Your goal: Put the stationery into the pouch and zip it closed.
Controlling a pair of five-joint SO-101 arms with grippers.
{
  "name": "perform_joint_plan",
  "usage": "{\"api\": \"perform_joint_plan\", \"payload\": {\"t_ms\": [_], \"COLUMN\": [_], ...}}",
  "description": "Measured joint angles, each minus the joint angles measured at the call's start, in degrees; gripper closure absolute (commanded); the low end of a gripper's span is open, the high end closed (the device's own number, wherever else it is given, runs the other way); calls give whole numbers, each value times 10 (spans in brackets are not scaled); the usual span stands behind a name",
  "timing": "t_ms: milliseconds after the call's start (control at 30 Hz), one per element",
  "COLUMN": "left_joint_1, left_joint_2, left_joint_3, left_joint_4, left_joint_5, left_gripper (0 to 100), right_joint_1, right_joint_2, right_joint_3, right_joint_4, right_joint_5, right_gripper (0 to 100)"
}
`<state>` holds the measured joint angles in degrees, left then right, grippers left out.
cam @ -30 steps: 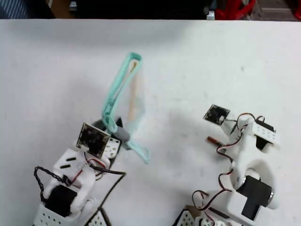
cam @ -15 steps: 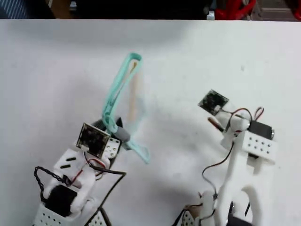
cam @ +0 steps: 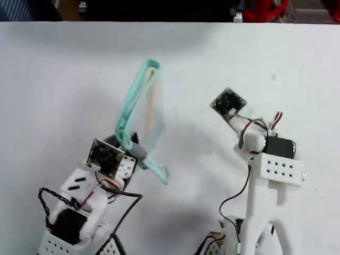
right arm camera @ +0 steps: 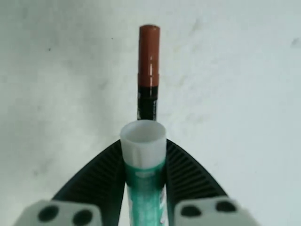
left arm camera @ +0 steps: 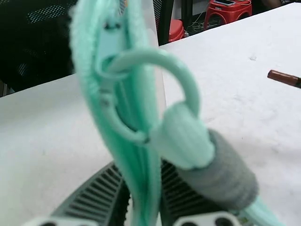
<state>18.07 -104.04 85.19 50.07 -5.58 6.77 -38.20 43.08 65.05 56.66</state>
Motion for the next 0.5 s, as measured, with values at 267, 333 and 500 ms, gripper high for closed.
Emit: {"api": "perform_joint_plan", "payload": {"t_ms": [267,333,500], "left_joint_1": [1,6,19], "left_joint_2": [0,0,0], "left_joint_3": [0,0,0], "left_joint_4": [0,0,0], "left_joint_5": [0,0,-1], "left_gripper": [965,965,965], "right_joint_1": [-4,-14,-76], "right_joint_2": [0,0,0], "right_joint_3": [-116,-162,-317], "right_joint_4": [0,12,91], "right_joint_5": [-129,-158,-210], "right_gripper": [981,981,981]}}
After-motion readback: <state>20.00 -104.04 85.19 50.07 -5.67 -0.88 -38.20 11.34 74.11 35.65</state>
